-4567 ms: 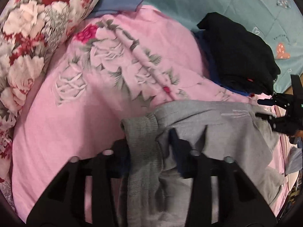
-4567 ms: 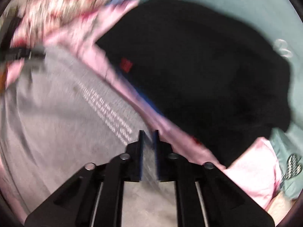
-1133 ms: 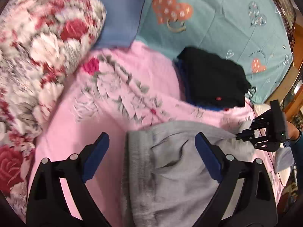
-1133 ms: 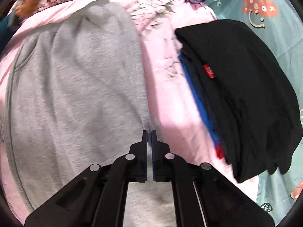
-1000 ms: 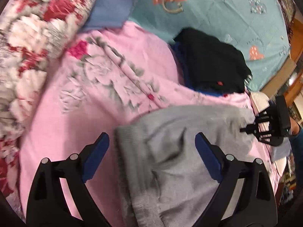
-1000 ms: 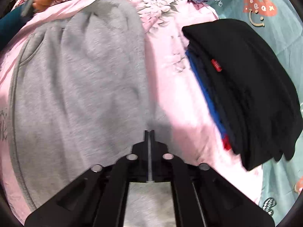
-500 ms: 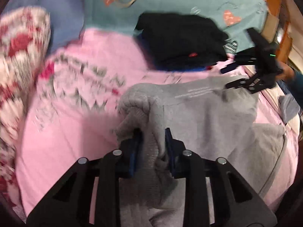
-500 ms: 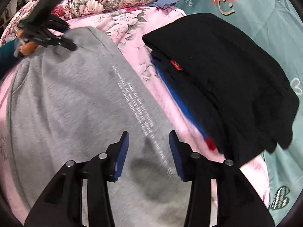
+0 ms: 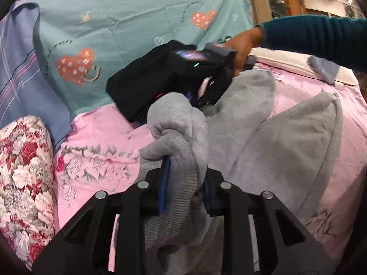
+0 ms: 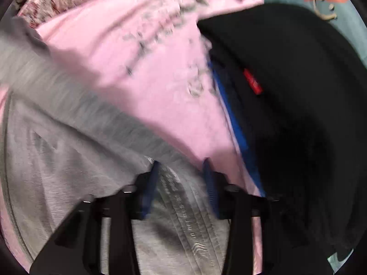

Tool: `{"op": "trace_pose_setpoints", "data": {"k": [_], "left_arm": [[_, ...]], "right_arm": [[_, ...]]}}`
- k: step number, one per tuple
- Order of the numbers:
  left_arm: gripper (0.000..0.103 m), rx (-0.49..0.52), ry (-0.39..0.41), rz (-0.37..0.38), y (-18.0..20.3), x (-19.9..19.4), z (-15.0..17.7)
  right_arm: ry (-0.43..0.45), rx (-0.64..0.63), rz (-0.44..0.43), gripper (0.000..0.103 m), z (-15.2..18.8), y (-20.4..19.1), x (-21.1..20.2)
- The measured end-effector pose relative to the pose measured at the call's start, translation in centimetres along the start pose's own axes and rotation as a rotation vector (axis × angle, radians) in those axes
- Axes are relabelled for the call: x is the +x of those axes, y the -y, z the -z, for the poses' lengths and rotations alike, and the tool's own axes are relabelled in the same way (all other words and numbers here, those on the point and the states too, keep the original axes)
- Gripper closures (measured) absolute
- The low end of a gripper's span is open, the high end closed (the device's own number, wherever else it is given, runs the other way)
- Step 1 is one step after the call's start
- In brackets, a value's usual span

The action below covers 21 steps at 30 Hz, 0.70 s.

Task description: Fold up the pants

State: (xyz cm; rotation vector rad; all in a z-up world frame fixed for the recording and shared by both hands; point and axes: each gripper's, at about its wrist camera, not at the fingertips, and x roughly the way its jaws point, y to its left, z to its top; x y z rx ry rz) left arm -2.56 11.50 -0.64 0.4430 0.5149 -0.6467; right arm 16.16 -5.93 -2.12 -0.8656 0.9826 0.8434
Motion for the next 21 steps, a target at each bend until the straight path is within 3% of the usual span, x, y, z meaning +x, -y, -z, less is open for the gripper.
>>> {"op": "trace_pose_setpoints", "data": {"k": [1,5,8,14,18,21], "left_arm": [[0.077,-0.027,-0.013,-0.035,-0.8,0.2,0.0],[0.077,-0.185,-0.075,-0.117,-4.8,1.2,0.0],[0.077,-0.225,-0.097,-0.157,-5.9,1.3,0.3],[0.075,-0.161,-0.064,-0.21,-4.0,-1.9,0.8],[0.073,-0.1,-0.043,-0.287,-2.4,-4.5,1.6],[0.065,-0.15,-0.079,-0.273,-2.2,-6.0,3.8]], "right_arm": [[-0.001,0.011,0.015,0.092,0.4,0.0,-0.7],[0.009,0.009,0.069,0.095,2.6,-1.9,-5.1],[0.013,0.005,0.109,0.095,3.9,-4.2,-8.4],[0.017,0.01,0.225,0.095,6.6,-9.5,-13.9],[0.026,0.02,0.283,0.095,7.5,-13.7,-16.1],[0.032,-0.001,0.277,0.095,8.1,-18.4,-16.6]]}}
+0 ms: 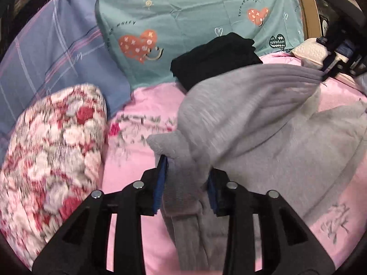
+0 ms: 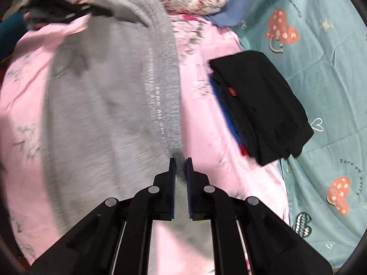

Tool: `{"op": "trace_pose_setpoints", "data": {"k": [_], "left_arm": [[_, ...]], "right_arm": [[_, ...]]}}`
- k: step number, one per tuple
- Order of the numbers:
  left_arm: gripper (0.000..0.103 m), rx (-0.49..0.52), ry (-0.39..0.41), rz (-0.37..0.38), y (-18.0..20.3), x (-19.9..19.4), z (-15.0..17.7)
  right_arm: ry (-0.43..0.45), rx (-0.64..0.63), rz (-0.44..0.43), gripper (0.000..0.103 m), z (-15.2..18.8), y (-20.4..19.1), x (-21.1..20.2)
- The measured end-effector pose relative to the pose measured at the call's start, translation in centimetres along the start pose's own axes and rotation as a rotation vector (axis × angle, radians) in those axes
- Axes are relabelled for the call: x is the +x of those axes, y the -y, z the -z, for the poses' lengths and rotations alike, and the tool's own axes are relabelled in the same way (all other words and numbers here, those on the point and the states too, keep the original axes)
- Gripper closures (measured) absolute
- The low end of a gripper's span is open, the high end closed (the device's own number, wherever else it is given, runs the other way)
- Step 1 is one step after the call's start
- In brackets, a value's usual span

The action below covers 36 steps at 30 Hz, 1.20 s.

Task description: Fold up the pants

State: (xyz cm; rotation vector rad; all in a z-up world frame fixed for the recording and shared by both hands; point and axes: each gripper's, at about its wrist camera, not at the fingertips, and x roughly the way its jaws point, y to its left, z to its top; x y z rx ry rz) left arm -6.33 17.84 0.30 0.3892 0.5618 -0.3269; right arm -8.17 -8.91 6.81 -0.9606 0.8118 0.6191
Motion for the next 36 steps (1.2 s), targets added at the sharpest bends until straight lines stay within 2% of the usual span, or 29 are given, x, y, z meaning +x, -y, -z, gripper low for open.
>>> {"op": "trace_pose_setpoints", "data": {"k": [1,5,7,8,10,12,14,15,16,18,21,23,24,25,26,27,28,30,33,35,36], "left_arm": [[0.06,-0.02,-0.027,-0.002,-0.1,-0.3,1.2],[0.054,-0.155,-0.133,0.02,-0.7,-1.0,5.4],[0.039,-0.252,-0.194,0.033,-1.3,-1.4,7.3],[0.039,-0.292,-0.216,0.049,-1.5,-1.4,8.2],[0.039,-0.34,-0.248,0.049,-1.6,-2.2,9.8],[0.038,-0.407,-0.253,0.081,-2.1,-3.2,10.6],[0.037,-0.498,-0.198,0.156,-2.6,-4.9,10.7],[0.027,-0.526,-0.164,0.182,-2.5,-5.6,10.6],[0.013,-0.563,-0.125,0.22,-2.5,-6.3,10.2],[0.011,-0.612,-0.101,0.279,-2.3,-6.2,9.3],[0.011,-0.634,-0.146,0.321,-1.5,-3.9,7.6],[0.012,-0.635,-0.191,0.286,-1.0,-1.8,7.2],[0.022,-0.645,-0.213,0.251,-1.0,-1.0,7.2],[0.048,-0.659,-0.237,0.219,-1.3,0.0,7.4],[0.06,-0.671,-0.268,0.189,-1.6,0.8,7.8],[0.067,-0.694,-0.305,0.162,-2.0,1.6,8.4],[0.068,-0.724,-0.316,0.163,-2.6,2.1,9.2],[0.068,-0.709,-0.316,0.117,-2.8,2.1,9.8],[0.066,-0.672,-0.302,0.064,-2.5,1.4,9.9],[0.051,-0.578,-0.291,0.006,-1.6,0.5,9.6],[0.033,-0.525,-0.299,-0.041,-1.2,0.0,9.5]], "right_arm": [[0.01,0.009,-0.016,0.095,0.4,-1.5,-0.6],[0.048,0.037,-0.168,0.095,1.6,-7.9,0.1],[0.034,0.049,-0.269,0.095,2.5,-11.0,1.4],[0.011,0.041,-0.305,0.095,2.9,-12.5,2.3],[-0.018,0.039,-0.322,0.091,3.3,-13.9,3.7],[0.008,0.077,-0.36,0.086,3.2,-13.4,3.5],[0.069,0.121,-0.382,0.075,2.7,-12.2,2.5],[0.104,0.139,-0.373,0.06,2.4,-11.7,2.1],[0.149,0.159,-0.356,0.055,2.0,-11.1,1.5],[0.194,0.2,-0.359,0.054,1.6,-10.1,1.0],[0.209,0.273,-0.363,0.052,1.3,-9.3,1.4],[0.203,0.316,-0.388,0.052,1.7,-9.1,2.3],[0.184,0.339,-0.39,0.051,2.2,-9.0,3.0],[0.16,0.362,-0.388,0.05,2.5,-9.3,3.5],[0.12,0.393,-0.393,0.05,3.1,-9.4,4.4],[0.053,0.426,-0.405,0.05,3.9,-9.5,5.4],[0.01,0.458,-0.428,0.05,4.7,-9.6,6.3],[0.025,0.494,-0.456,0.05,5.7,-9.1,5.9],[0.081,0.526,-0.366,0.05,6.2,-6.3,3.7],[0.087,0.604,-0.236,0.042,7.0,-2.5,2.9],[0.066,0.644,-0.145,0.034,7.4,-0.2,2.8]]}}
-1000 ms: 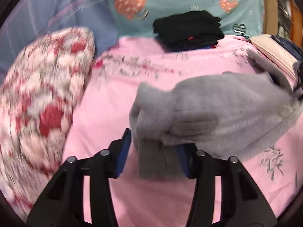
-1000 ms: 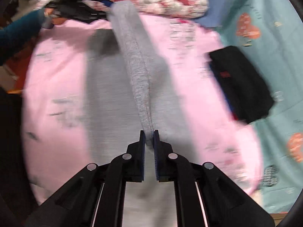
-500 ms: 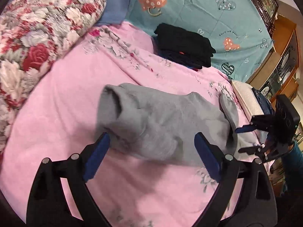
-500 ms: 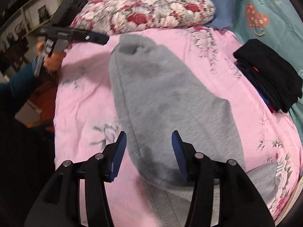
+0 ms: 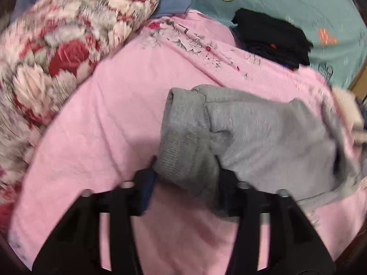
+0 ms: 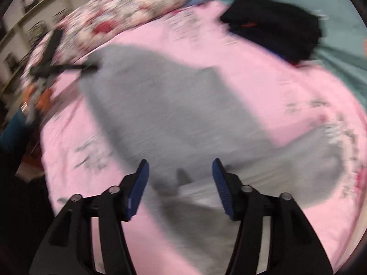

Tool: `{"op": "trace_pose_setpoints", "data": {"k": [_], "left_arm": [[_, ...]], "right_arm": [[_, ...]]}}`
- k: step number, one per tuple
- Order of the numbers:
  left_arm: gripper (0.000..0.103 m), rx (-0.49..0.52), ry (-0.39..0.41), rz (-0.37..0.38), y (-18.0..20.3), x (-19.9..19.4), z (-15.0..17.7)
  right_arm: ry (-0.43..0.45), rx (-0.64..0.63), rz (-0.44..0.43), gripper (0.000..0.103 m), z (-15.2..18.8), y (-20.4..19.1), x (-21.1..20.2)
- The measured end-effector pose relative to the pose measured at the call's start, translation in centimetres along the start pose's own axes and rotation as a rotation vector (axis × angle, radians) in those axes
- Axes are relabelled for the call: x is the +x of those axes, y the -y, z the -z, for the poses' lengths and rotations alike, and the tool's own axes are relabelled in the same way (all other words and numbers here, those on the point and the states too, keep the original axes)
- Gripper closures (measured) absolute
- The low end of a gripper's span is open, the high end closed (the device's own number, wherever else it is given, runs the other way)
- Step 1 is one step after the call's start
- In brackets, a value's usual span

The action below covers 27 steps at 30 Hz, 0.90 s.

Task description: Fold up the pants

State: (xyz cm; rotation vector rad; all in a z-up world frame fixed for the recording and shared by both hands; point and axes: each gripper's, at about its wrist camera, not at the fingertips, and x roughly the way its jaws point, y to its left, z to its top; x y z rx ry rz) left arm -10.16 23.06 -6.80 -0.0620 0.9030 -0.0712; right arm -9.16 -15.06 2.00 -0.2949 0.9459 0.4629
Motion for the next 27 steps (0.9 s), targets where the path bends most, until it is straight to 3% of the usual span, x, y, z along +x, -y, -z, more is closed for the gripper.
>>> {"op": "trace_pose_setpoints", "data": {"k": [1,3,6,9,11,13,16,20,21,25,27], "left_arm": [[0.021,0.027,0.007,-0.042,0.0,-0.4,0.3],[0.02,0.051,0.003,-0.02,-0.5,-1.3,0.7],[0.016,0.051,0.016,-0.002,-1.4,-3.2,0.9],[0.016,0.068,0.079,-0.014,-0.8,-5.1,0.1],[0.014,0.076,0.12,0.018,0.2,-5.9,-0.8],[0.013,0.09,0.151,0.09,2.1,-6.1,-1.9],[0.013,0.168,0.165,0.128,6.0,-4.8,-3.0],[0.012,0.288,0.083,0.133,10.6,-1.2,-2.4],[0.012,0.315,0.053,0.102,11.3,0.0,-2.0],[0.012,0.344,-0.053,0.049,11.4,3.1,-0.3],[0.012,0.335,-0.047,0.071,10.6,2.8,0.0]], "right_arm": [[-0.003,0.021,0.082,0.026,-0.8,1.6,0.1],[-0.001,0.091,0.245,0.018,-2.6,5.4,0.8],[-0.052,0.28,0.362,0.018,-4.1,10.8,3.5],[-0.11,0.525,0.35,0.018,-4.5,15.0,6.7],[-0.127,0.615,0.322,0.018,-4.1,16.1,8.4],[-0.166,0.663,0.37,0.018,-3.9,16.6,10.1],[-0.227,0.708,0.433,0.018,-3.7,17.5,12.3],[-0.19,0.698,0.437,0.018,-3.0,17.7,13.4],[-0.174,0.689,0.424,0.024,-2.7,17.8,13.2],[-0.103,0.729,0.323,0.072,-0.7,19.5,10.9],[-0.038,0.756,0.267,0.081,0.8,20.1,8.9]]}}
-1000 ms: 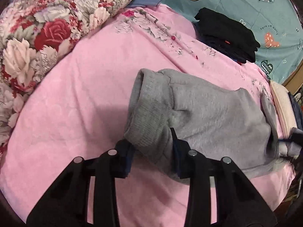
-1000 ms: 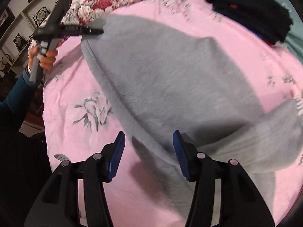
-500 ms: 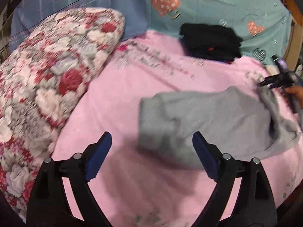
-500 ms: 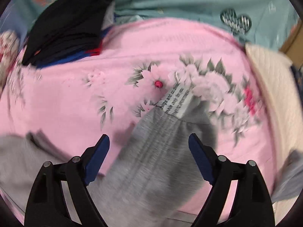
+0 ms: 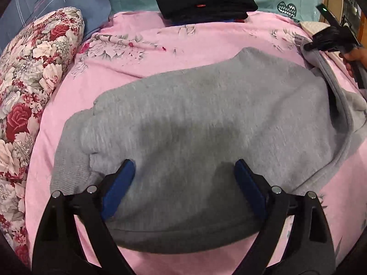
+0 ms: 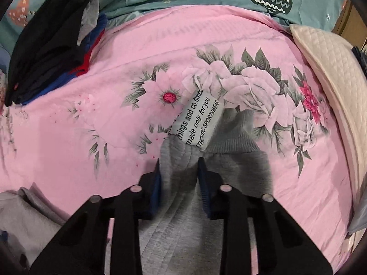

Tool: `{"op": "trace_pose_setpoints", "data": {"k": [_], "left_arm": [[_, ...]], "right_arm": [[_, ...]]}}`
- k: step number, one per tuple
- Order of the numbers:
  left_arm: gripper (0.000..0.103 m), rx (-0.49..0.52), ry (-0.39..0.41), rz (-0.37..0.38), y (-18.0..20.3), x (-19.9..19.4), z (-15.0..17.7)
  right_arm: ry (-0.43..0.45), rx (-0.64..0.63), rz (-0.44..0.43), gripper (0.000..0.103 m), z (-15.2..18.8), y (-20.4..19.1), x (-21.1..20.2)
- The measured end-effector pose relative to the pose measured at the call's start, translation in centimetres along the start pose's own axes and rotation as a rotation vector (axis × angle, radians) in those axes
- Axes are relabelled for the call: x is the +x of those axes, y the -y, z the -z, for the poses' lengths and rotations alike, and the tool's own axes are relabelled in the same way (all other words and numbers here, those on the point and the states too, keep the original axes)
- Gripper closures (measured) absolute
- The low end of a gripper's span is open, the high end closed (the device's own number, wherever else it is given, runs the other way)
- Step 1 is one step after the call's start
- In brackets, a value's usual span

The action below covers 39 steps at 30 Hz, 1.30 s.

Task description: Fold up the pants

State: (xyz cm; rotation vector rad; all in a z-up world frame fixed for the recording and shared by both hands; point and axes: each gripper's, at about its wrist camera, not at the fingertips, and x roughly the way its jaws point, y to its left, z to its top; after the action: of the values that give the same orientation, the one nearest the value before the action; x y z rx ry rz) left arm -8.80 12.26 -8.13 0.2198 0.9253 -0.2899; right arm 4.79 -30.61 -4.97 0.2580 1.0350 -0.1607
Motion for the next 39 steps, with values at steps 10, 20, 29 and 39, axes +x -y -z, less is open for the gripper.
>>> {"op": "trace_pose_setpoints", "data": {"k": [10,20,29,39], "left_arm": [[0.012,-0.006,-0.036,0.051,-1.6,-0.6,0.2],[0.012,-0.014,-0.084,0.037,-2.0,0.0,-0.7],[0.012,-0.035,-0.092,-0.026,-1.6,0.3,-0.9],[0.024,-0.059,-0.133,-0.033,-3.3,-0.3,-1.3]], "right_arm": [[0.362,0.326,-0.561,0.088,9.8,13.3,-15.2],[0.27,0.647,-0.592,0.074,24.6,22.9,-13.2],[0.295,0.62,-0.513,0.053,22.8,22.9,-12.1],[0.377,0.457,-0.617,0.085,23.0,22.5,-17.7]]}}
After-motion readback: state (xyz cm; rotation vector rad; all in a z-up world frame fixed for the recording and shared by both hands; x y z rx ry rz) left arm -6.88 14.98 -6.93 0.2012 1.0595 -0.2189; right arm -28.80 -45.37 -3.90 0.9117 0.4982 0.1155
